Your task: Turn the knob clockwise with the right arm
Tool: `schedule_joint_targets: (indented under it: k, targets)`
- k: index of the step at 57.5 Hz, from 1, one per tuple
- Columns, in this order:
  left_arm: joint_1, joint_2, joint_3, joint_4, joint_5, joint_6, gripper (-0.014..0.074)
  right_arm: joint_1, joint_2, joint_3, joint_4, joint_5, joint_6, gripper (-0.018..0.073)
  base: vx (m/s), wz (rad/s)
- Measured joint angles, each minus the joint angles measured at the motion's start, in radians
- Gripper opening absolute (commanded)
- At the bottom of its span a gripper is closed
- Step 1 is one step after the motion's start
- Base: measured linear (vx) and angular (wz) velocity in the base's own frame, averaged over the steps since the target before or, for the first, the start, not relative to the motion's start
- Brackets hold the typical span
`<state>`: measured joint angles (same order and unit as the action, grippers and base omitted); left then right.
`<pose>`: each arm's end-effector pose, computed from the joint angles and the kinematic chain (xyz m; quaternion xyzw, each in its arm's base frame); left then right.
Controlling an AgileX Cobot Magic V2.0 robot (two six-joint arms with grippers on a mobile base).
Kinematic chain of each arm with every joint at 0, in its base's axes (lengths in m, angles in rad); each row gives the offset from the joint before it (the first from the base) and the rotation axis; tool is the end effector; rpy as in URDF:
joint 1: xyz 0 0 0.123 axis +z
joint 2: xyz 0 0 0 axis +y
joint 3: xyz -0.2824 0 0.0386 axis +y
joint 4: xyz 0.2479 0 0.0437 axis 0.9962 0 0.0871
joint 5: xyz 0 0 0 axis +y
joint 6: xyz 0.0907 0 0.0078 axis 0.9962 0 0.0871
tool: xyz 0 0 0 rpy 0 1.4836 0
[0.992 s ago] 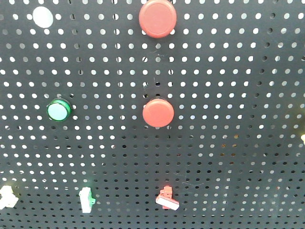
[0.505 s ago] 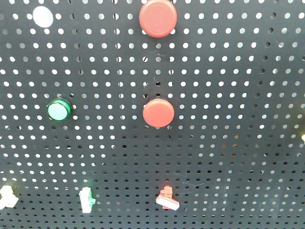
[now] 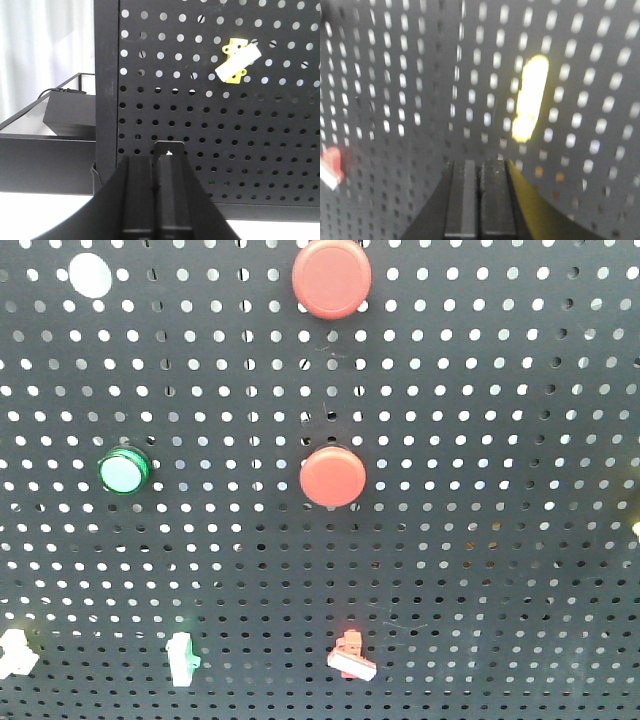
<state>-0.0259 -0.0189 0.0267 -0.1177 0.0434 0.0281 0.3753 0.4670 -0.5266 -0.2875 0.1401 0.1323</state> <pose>0.0561 -0.0019 0.2012 -0.0202 0.6939 -0.0433 0.7185 0.0953 0.0336 0.3440 -0.1697 0.6819 0.0652 0.7085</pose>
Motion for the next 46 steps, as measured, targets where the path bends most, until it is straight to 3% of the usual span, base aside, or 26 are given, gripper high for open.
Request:
schedule_joint_targets:
  k: [10,20,32,46]
  targets:
    - [0.0,0.0,0.0,0.0,0.0,0.0,-0.0006,-0.032,-0.018,0.024,0.03,0.027,-0.003,-0.0009,0.0,0.0]
    - [0.0,0.0,0.0,0.0,0.0,0.0,-0.0006,-0.206,-0.109,0.202,0.175,0.002,-0.028,-0.0009,0.0,0.0]
    - [0.0,0.0,0.0,0.0,0.0,0.0,-0.0006,-0.388,-0.277,0.487,0.203,-0.12,-0.029,-0.0009,0.0,0.0]
    - [0.0,0.0,0.0,0.0,0.0,0.0,-0.0006,-0.43,-0.472,0.557,0.181,-0.109,-0.029,-0.0009,0.0,0.0]
